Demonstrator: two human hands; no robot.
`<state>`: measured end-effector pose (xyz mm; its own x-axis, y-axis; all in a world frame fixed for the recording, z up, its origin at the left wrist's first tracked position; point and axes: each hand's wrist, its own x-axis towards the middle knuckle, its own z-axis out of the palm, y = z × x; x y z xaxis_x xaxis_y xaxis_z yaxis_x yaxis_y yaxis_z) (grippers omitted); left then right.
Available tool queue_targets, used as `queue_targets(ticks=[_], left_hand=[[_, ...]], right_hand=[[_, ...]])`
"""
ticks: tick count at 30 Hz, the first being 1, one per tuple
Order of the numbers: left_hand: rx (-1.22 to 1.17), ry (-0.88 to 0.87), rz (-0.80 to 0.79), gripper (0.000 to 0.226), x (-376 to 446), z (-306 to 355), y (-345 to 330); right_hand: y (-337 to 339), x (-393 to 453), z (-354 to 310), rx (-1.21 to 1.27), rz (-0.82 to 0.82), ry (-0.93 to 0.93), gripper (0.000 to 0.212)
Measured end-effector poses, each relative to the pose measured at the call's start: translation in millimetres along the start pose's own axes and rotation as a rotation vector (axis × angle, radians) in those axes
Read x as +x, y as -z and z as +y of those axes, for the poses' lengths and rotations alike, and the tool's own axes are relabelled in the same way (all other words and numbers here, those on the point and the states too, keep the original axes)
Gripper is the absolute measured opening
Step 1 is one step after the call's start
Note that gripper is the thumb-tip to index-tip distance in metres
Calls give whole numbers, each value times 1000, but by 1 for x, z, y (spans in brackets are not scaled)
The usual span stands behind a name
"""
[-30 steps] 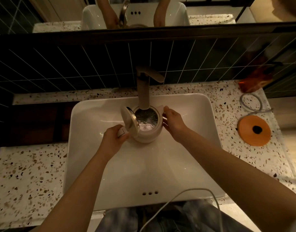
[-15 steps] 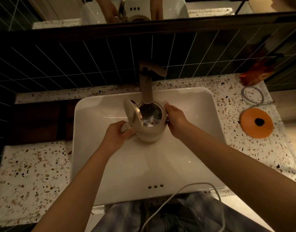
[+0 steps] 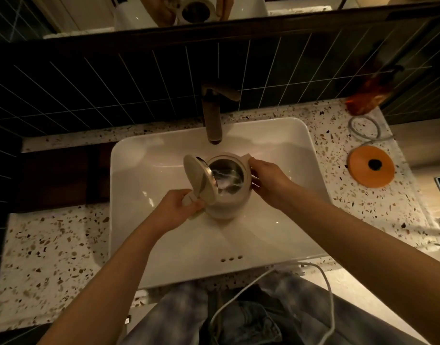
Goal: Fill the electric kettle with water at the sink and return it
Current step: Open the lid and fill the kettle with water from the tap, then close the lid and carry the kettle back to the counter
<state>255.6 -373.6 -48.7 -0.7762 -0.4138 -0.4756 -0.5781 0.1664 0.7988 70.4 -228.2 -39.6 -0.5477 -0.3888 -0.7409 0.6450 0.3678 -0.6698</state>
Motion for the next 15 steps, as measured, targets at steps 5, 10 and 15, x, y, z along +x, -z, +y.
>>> queue_targets(ticks=[5, 10, 15], left_hand=[[-120, 42, -22, 25, -18, -1, -19], [-346, 90, 123, 12, -31, 1, -46], [-450, 64, 228, 8, -39, 7, -59]], right_hand=[[9, -16, 5, -33, -1, -7, 26], [23, -29, 7, -67, -60, 1, 37], [30, -49, -1, -229, -89, 80, 50]])
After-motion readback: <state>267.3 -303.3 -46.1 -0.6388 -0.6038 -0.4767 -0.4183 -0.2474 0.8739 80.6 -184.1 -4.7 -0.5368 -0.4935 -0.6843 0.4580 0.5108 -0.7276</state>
